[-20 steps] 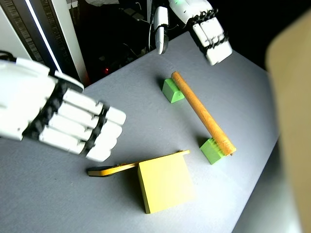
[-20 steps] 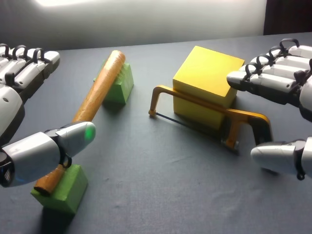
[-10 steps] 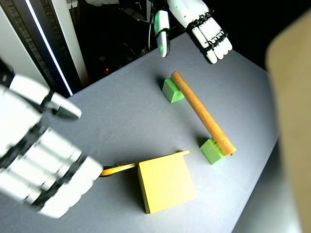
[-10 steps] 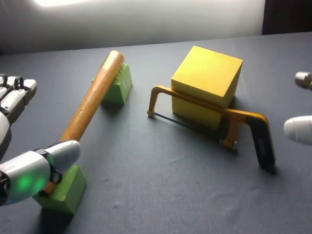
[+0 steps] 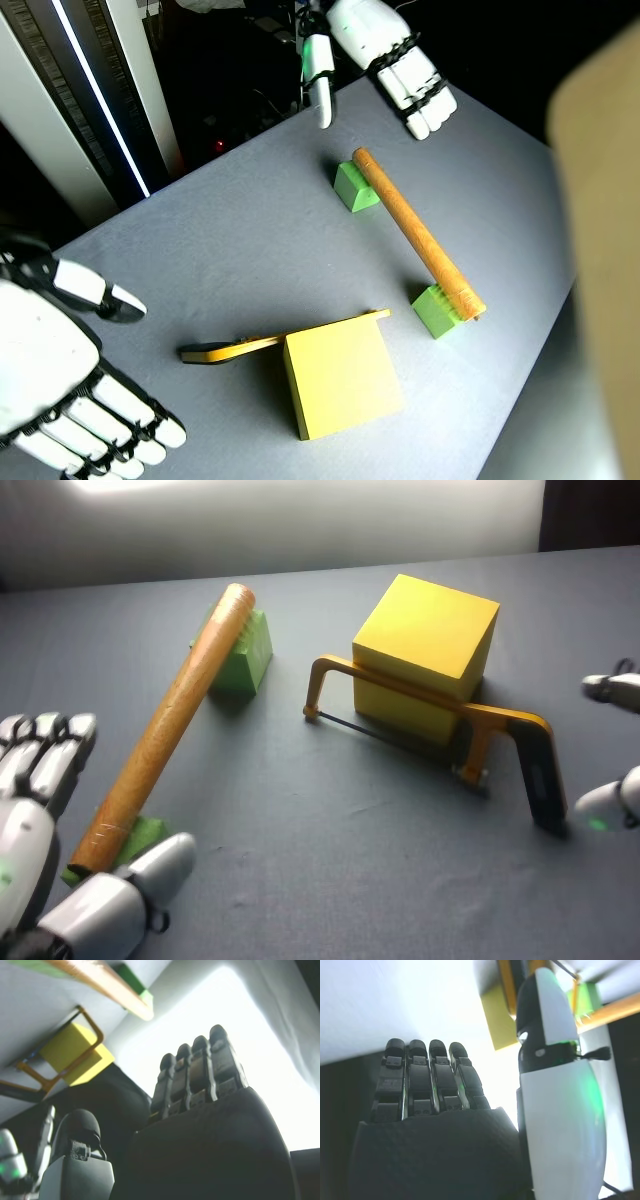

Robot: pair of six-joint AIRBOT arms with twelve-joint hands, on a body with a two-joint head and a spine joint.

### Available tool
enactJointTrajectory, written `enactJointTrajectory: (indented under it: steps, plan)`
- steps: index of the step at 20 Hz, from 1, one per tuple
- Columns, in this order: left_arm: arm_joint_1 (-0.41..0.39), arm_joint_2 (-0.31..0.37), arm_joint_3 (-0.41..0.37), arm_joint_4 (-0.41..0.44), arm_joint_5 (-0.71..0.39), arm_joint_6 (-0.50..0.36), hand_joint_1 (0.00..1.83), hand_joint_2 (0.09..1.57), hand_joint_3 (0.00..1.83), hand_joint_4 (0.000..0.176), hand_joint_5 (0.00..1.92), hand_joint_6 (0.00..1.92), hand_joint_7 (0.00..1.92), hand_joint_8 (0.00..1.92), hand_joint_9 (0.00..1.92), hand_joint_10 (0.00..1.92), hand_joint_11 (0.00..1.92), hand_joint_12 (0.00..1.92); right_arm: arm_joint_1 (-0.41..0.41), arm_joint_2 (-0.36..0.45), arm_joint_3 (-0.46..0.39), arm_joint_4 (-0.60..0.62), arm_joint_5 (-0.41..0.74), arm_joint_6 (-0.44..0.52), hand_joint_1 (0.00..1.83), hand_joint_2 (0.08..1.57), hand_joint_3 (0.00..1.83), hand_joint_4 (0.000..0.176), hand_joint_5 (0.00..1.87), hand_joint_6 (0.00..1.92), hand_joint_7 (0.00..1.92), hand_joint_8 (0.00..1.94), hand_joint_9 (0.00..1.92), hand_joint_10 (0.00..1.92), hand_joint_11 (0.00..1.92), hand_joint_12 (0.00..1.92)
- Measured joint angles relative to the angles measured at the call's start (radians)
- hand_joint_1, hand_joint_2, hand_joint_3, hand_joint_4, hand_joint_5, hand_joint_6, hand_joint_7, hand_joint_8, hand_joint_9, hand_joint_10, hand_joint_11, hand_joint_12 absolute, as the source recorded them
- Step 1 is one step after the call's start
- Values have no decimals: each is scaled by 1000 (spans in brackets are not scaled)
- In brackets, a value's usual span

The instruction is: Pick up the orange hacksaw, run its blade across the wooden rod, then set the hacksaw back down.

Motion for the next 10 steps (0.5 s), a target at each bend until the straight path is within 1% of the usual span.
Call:
enactJointTrajectory:
  steps: [2,4,5,6,9,10]
  plan:
    - [42,-1,-16,22,-28,17,0,1165,5,0,59,5,38,3,10,3,0,0,2,-28,0,6,5,43,1186,969,2,0,79,8,51,6,50,10,0,386]
    - [51,20,-26,42,-16,24,0,1165,5,0,83,14,60,11,22,7,8,4,3,-51,7,11,9,70,1179,977,3,0,81,5,56,3,66,11,0,446]
    - [55,23,-25,63,-16,24,0,1165,5,0,83,13,58,9,19,6,7,4,3,-61,13,43,10,84,1186,986,7,0,76,2,57,3,67,11,0,449]
    - [56,23,-24,67,-13,24,0,1161,2,0,98,17,76,15,34,11,17,9,2,-69,20,62,10,94,1189,991,7,0,106,10,86,8,88,15,0,515]
    - [85,22,-18,80,3,6,0,1160,2,0,101,17,80,15,38,12,19,10,0,-100,50,64,-2,139,1190,993,7,0,113,11,92,9,93,15,0,530]
    - [89,22,-17,78,-1,4,0,1159,1,0,101,15,94,19,54,18,27,16,0,-111,66,64,-3,153,1186,1028,20,0,119,12,108,13,106,19,0,531]
